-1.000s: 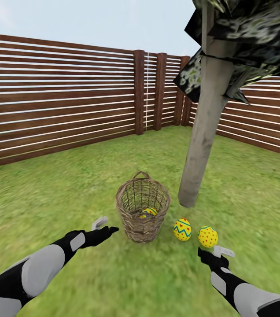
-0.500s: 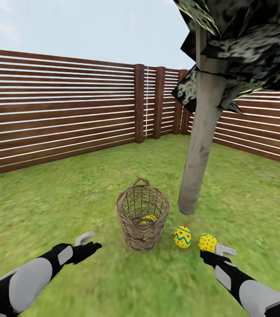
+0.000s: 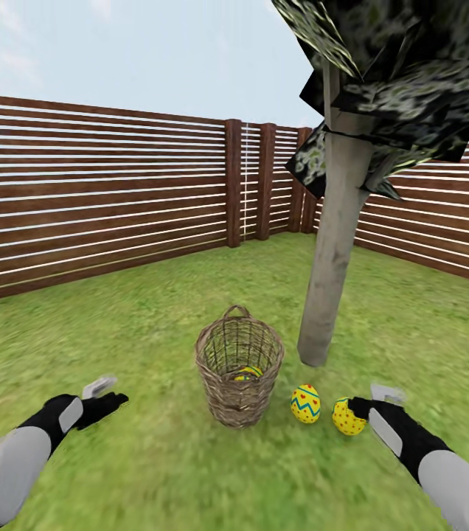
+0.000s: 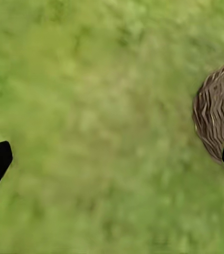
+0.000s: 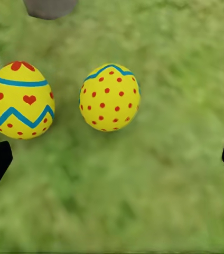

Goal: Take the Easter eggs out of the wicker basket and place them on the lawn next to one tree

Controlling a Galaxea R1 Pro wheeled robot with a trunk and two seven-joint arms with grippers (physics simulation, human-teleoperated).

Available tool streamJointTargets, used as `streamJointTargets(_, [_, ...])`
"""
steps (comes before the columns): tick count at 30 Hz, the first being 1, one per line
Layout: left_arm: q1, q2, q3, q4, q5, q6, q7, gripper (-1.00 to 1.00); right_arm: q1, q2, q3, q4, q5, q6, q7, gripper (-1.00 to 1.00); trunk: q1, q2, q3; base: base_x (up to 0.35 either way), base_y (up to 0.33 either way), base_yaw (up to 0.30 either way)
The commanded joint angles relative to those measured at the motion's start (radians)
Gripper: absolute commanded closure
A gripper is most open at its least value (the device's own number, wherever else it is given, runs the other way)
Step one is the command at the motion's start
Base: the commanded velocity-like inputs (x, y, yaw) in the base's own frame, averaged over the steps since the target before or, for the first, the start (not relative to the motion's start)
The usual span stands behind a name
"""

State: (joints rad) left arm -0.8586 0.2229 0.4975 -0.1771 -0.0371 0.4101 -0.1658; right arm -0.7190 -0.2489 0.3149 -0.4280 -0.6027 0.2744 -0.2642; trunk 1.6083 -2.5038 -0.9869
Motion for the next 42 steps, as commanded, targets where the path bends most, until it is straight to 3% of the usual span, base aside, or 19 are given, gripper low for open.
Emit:
streamJointTargets(1, [0.0,0.001,0.005,-0.019,-0.005,0.016,-0.003,-1.0,0.0,-0.006,0.008,-0.032,-0.009,0.032,-0.023,-1.0,0.0,0.0,-0.001,0.0,0.0,0.0])
streamJointTargets(3, [0.0,0.004,0.005,-0.07,-0.005,0.044,0.0,-1.0,0.0,-0.016,0.008,-0.12,-0.009,0.106,-0.055,-1.0,0.0,0.0,-0.001,0.0,0.0,0.0])
streamJointTargets(5, [0.0,0.005,0.004,-0.126,-0.006,0.078,0.003,-1.0,-0.001,-0.021,0.007,-0.217,-0.008,0.23,-0.076,-1.0,0.0,0.0,-0.001,0.0,0.0,0.0])
streamJointTargets(9, [0.0,0.005,0.004,-0.264,-0.007,0.203,0.049,-1.0,-0.027,-0.021,0.003,-0.292,-0.009,0.453,-0.086,-1.0,0.0,0.0,-0.001,0.0,0.0,0.0])
streamJointTargets(11, [0.0,0.002,0.003,-0.308,-0.005,0.243,0.089,-1.0,-0.058,-0.019,0.0,-0.315,-0.01,0.521,-0.088,-1.0,0.0,0.0,-0.001,0.0,0.0,0.0])
streamJointTargets(15, [0.0,-0.014,0.001,-0.397,-0.004,0.281,0.153,-1.0,-0.119,-0.009,-0.003,-0.335,-0.019,0.601,-0.092,-1.0,0.0,0.0,-0.001,0.0,0.0,0.0])
streamJointTargets(19, [0.0,-0.029,-0.001,-0.456,-0.005,0.311,0.173,-1.0,-0.202,0.003,-0.003,-0.322,-0.039,0.691,-0.121,-1.0,0.0,0.0,-0.001,0.0,0.0,0.0])
streamJointTargets(22, [0.0,-0.032,-0.001,-0.476,-0.005,0.326,0.177,-1.0,-0.262,0.021,-0.002,-0.286,-0.045,0.718,-0.151,-1.0,0.0,0.0,-0.001,0.0,0.0,0.0])
streamJointTargets(25, [0.001,-0.035,-0.002,-0.485,-0.004,0.334,0.179,-1.0,-0.338,0.053,-0.002,-0.223,-0.048,0.73,-0.169,-1.0,0.0,0.0,-0.001,0.0,0.0,0.0])
streamJointTargets(30, [0.001,-0.041,-0.001,-0.488,-0.004,0.337,0.179,-1.0,-0.393,0.121,-0.001,-0.187,-0.048,0.734,-0.178,-1.0,0.0,0.0,-0.001,0.011,0.052,0.0])
streamJointTargets(32, [0.0,-0.052,-0.002,-0.488,-0.004,0.337,0.18,-1.0,-0.406,0.174,-0.001,-0.183,-0.048,0.735,-0.19,-1.0,0.0,0.0,-0.001,0.085,0.196,0.0])
streamJointTargets(35, [0.0,-0.058,-0.002,-0.489,-0.004,0.337,0.179,-1.0,-0.416,0.233,-0.001,-0.182,-0.047,0.734,-0.222,-1.0,0.0,0.0,-0.001,0.114,0.242,0.0])
streamJointTargets(38, [0.0,-0.06,-0.002,-0.489,-0.004,0.337,0.178,-1.0,-0.422,0.307,-0.001,-0.181,-0.046,0.733,-0.291,-1.0,0.0,0.0,-0.001,0.129,0.266,0.0])
streamJointTargets(42, [0.001,-0.062,-0.001,-0.489,-0.004,0.333,0.177,-1.0,-0.424,0.37,0.0,-0.179,-0.046,0.728,-0.349,-1.0,0.0,0.0,-0.001,0.137,0.274,0.0])
